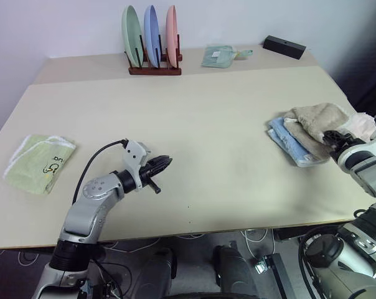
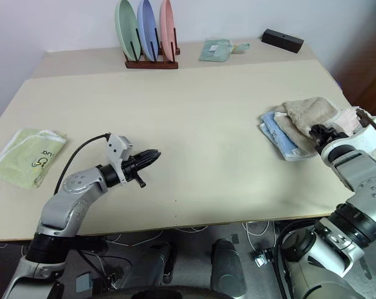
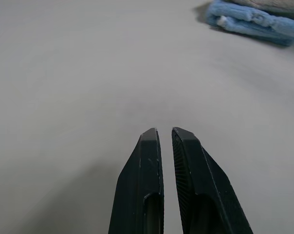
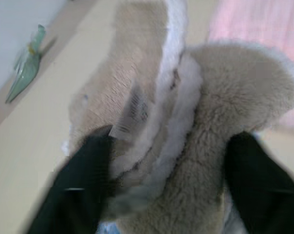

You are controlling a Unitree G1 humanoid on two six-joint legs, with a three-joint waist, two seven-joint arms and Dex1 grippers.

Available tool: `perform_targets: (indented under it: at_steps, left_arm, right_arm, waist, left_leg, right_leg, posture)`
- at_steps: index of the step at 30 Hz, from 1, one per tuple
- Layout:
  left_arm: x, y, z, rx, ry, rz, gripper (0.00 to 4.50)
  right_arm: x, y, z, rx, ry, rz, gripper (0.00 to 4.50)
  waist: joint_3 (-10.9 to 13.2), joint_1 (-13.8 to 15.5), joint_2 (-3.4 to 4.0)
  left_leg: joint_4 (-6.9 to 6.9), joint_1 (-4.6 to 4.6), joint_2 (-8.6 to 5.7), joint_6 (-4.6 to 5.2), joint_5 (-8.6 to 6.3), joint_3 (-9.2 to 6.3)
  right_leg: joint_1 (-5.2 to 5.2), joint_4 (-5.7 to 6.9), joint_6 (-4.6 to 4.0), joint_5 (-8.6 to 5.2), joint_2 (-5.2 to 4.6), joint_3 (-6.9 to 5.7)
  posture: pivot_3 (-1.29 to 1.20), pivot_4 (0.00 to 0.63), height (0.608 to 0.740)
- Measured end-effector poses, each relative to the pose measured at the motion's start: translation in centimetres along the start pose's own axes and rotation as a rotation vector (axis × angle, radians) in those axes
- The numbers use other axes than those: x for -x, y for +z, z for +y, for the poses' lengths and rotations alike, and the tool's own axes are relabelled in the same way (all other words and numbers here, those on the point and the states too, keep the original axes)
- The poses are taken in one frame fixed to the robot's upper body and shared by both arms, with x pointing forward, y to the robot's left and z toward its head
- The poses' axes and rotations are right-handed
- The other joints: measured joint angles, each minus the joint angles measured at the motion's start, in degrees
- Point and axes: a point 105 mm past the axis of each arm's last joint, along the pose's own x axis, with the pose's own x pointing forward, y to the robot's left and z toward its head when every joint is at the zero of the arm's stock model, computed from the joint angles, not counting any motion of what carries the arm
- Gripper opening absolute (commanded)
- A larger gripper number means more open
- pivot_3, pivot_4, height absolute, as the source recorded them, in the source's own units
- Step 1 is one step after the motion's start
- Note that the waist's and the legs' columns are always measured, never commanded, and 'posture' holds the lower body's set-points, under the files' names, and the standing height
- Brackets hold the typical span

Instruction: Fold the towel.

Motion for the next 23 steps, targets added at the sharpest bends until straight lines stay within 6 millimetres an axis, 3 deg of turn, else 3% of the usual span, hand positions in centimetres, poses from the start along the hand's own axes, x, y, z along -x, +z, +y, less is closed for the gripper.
perform_targets:
  at_steps: [6,10,13,16,19,23]
  left_arm:
    - [0.2,-0.3,0.6,-0.007,0.024,0.004,0.41]
    - [1.1,-0.5,2.9,-0.012,0.129,0.001,0.41]
    - [2.0,-0.4,4.6,-0.032,0.216,-0.008,0.41]
    - [3.4,-0.5,6.5,-0.070,0.332,0.010,0.41]
    - [5.4,-1.0,7.4,-0.081,0.415,0.032,0.41]
    - [7.6,-1.8,7.2,-0.075,0.479,0.050,0.41]
  right_arm:
    - [0.7,3.3,-1.4,0.114,-0.090,-0.145,4.40]
    - [1.3,6.4,-0.1,0.285,-0.074,-0.273,4.40]
    - [1.3,6.7,2.2,0.445,0.015,-0.310,4.40]
    - [1.1,4.7,6.5,0.668,0.248,-0.285,4.40]
    - [1.8,0.2,11.3,0.803,0.568,-0.193,4.40]
    - [2.9,-5.4,14.1,0.899,0.865,-0.037,4.40]
  waist:
    - [0.0,0.0,0.00]
    - [0.0,-0.2,0.00]
    - [0.0,-0.2,-0.01]
    - [0.0,-0.4,-0.02]
    - [0.0,-0.3,-0.04]
    - [0.1,0.3,-0.16]
  left_leg:
    - [0.00,0.00,-0.01,0.00,0.00,0.01]
    - [-0.01,0.02,0.01,0.00,0.00,0.02]
    - [-0.01,0.02,0.01,0.00,0.00,0.03]
    - [-0.02,0.03,0.02,0.00,0.00,0.02]
    - [-0.01,0.01,0.06,0.00,-0.01,-0.01]
    - [0.02,-0.07,0.06,0.00,-0.01,-0.11]
  right_leg:
    - [0.01,-0.02,0.00,0.00,0.00,0.00]
    - [0.00,-0.02,0.01,-0.01,0.02,0.00]
    - [0.01,-0.03,0.01,-0.01,0.02,0.01]
    - [0.01,-0.03,0.02,-0.01,0.03,0.00]
    - [0.01,-0.07,0.02,-0.01,0.05,0.00]
    - [0.04,-0.20,0.02,0.00,0.03,-0.05]
  posture:
    - [0.00,0.150,0.737]
    - [0.00,0.150,0.737]
    - [0.00,0.150,0.737]
    - [0.00,0.150,0.737]
    - [0.00,0.150,0.737]
    - [0.00,0.150,0.737]
